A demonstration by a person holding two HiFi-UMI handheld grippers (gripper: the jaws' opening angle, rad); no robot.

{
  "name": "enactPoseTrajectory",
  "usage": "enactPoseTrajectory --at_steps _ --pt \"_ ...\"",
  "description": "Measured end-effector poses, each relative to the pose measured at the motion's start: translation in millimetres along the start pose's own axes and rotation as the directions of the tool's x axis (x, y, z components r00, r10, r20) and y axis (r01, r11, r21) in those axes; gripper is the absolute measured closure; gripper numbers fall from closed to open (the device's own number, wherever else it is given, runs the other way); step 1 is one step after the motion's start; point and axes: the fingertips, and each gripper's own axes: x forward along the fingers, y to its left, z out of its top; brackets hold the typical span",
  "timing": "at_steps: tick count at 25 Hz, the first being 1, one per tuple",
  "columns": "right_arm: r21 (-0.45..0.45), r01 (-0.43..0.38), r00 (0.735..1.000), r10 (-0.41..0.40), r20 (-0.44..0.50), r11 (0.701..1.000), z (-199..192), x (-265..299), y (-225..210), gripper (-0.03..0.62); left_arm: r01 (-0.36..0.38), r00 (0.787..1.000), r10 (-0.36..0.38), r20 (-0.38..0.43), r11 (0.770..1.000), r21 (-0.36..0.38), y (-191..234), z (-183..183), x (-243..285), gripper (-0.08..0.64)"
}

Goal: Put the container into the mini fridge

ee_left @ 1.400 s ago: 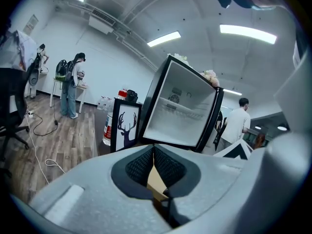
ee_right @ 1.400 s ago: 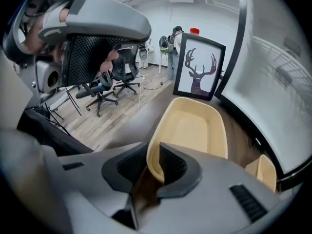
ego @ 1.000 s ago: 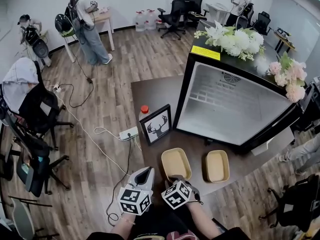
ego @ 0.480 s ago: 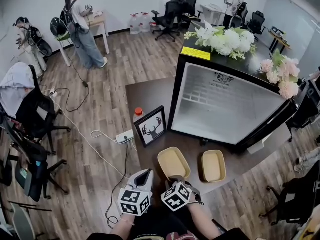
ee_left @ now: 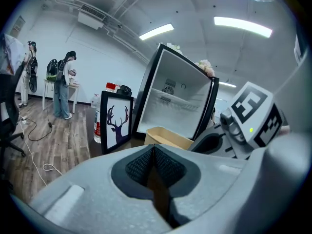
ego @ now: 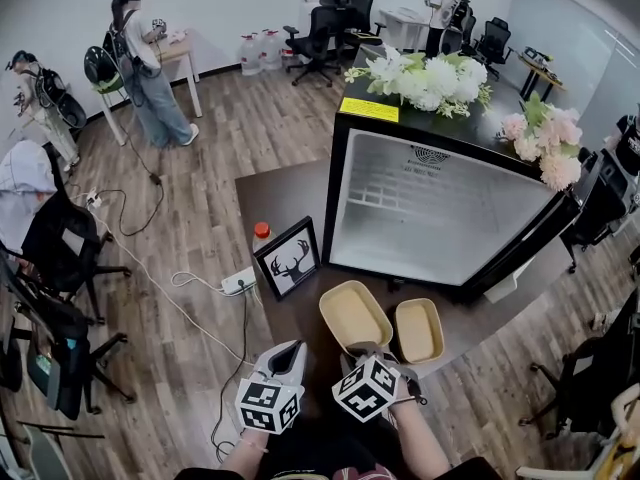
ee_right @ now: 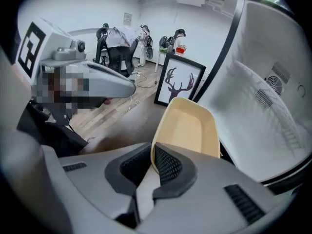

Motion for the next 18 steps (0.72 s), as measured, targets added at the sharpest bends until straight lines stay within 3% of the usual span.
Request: enactPoseTrajectory --at_steps 7,18 --pt "0.033 0.022 0.999 -0.023 0.037 0.999 13.9 -37.6 -28.4 0.565 0.054 0.999 -0.054 0.003 0.998 0.021 -11.8 5.9 6.0 0.551" --pt "0.004 0.061 0.994 -0.061 0.091 0.998 39.5 -82.4 -79.2 0.565 0.118 0.993 -0.118 0.0 0.992 0.05 -32.4 9.5 17.0 0.551"
